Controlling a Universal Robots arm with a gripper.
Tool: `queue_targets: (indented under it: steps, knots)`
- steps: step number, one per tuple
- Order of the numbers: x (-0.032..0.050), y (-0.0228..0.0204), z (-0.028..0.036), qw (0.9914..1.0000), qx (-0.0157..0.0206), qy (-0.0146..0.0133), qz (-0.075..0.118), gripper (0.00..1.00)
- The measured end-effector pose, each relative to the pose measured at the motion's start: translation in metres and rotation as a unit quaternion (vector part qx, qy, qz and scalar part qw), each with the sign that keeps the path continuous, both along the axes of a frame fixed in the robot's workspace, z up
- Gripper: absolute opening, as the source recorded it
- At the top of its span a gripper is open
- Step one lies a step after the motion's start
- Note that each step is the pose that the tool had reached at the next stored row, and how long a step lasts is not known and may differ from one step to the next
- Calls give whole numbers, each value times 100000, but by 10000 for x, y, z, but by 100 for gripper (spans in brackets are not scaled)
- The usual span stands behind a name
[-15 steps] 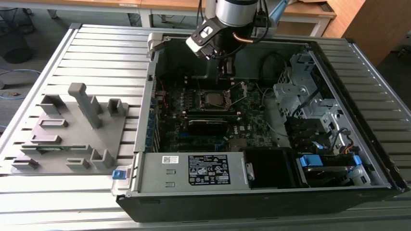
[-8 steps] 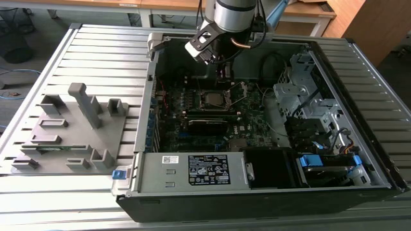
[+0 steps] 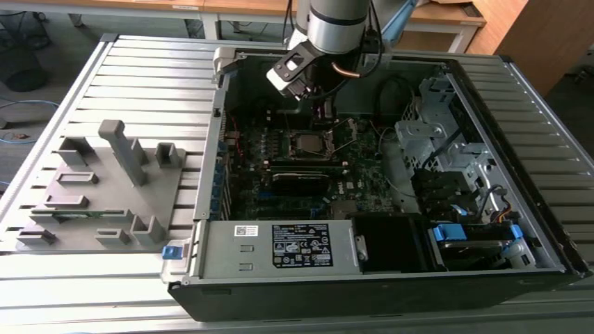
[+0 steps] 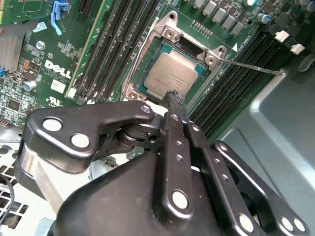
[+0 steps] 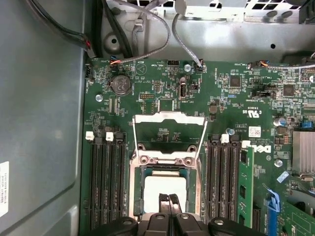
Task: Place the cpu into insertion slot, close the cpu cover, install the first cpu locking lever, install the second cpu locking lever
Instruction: 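Place the cpu into insertion slot, then close the cpu cover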
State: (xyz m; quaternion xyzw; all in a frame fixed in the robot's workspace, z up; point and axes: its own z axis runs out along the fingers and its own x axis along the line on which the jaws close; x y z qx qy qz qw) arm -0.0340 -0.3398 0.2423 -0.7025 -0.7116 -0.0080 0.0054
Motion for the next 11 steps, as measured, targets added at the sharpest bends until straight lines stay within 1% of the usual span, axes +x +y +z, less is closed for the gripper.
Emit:
queue_targets:
  steps: [2,4,11]
  knots:
    - [-1,-3,-18,100000,0,-161,10,11]
    - [-2,-5,-35,100000,4,-257,2,11]
    - [-2,-5,-41,100000,-1,-268,2,11]
